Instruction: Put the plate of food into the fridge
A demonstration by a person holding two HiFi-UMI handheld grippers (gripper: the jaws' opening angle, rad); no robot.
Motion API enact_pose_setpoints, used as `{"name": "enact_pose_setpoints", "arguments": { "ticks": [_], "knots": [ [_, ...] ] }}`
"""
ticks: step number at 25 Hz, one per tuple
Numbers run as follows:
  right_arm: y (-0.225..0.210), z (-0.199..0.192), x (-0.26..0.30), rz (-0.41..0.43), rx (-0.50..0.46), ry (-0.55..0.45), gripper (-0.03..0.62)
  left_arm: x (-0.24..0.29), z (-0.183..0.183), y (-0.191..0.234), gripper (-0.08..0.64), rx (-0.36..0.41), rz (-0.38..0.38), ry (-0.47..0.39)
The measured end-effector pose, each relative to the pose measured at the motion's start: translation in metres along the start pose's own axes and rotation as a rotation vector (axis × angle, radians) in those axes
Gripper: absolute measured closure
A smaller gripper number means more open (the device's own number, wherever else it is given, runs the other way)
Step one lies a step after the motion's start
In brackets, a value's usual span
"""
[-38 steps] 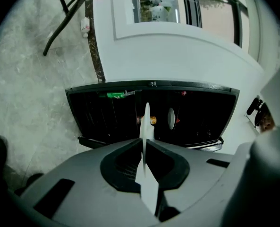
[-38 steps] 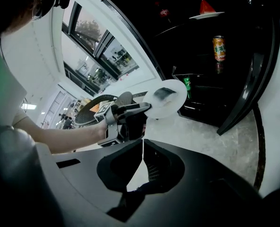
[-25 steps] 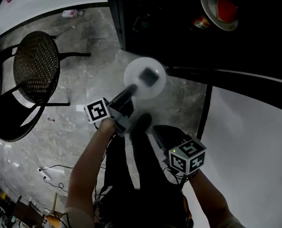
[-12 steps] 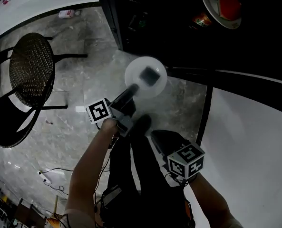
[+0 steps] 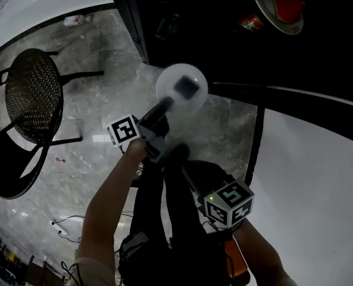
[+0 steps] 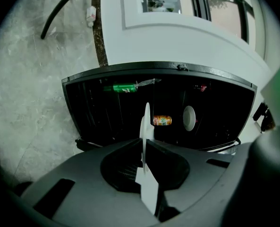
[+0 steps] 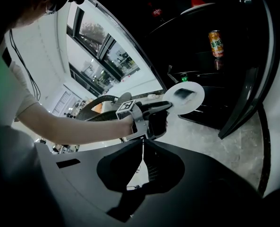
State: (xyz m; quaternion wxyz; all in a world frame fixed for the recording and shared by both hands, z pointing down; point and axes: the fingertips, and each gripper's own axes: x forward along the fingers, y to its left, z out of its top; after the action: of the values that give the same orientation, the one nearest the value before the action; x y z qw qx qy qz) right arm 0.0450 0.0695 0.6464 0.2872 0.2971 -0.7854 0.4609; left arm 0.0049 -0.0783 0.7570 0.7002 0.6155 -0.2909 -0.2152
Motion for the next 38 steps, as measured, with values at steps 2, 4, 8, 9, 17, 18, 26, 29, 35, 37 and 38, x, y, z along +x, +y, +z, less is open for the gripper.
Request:
{"name": "enact_pose_setpoints", "arguments": {
  "ticks": [2, 4, 8, 9, 17, 18, 26, 29, 35, 37, 38],
  "knots": [
    [0.0, 0.001, 0.001, -0.005, 0.001, -0.005, 0.568, 0.003, 0.004, 0.002, 0.54, 0.013, -0.003, 0.008],
    [-0.001, 0.001, 0.001, -0.011, 0.007, -0.01, 0.568, 0.006, 0.006, 0.006, 0.54, 0.003, -0.001, 0.01],
    [-0.007, 0.003, 0.001, -0.016, 0.025, -0.027, 0.568, 0.011, 0.008, 0.016, 0.54, -0.022, 0.011, 0.005],
    [-0.01, 0.004, 0.002, -0.015, 0.025, -0.033, 0.568, 0.013, 0.008, 0.017, 0.54, -0.019, 0.011, 0.004],
    [-0.022, 0.001, 0.015, 0.041, -0.017, -0.029, 0.568, 0.009, 0.01, 0.029, 0.54, 0.02, 0.017, -0.047],
    [-0.028, 0.0, 0.015, 0.037, -0.009, -0.03, 0.568, 0.01, 0.008, 0.032, 0.54, 0.029, 0.019, -0.052],
    [-0.083, 0.001, 0.032, -0.069, 0.016, -0.028, 0.568, 0.013, -0.003, 0.05, 0.54, 0.016, -0.003, -0.064],
    [-0.095, 0.004, 0.033, -0.107, 0.031, -0.041, 0.568, 0.015, -0.008, 0.053, 0.54, 0.016, -0.004, -0.037],
    [-0.099, 0.014, 0.038, -0.131, 0.031, -0.059, 0.568, 0.016, 0.004, 0.056, 0.54, 0.032, -0.015, -0.023],
    [-0.099, 0.015, 0.043, -0.13, 0.032, -0.063, 0.568, 0.018, 0.009, 0.057, 0.54, 0.024, -0.027, -0.021],
    [-0.1, 0.016, 0.047, -0.129, 0.031, -0.065, 0.568, 0.019, 0.011, 0.058, 0.54, 0.024, -0.03, -0.016]
  ]
}}
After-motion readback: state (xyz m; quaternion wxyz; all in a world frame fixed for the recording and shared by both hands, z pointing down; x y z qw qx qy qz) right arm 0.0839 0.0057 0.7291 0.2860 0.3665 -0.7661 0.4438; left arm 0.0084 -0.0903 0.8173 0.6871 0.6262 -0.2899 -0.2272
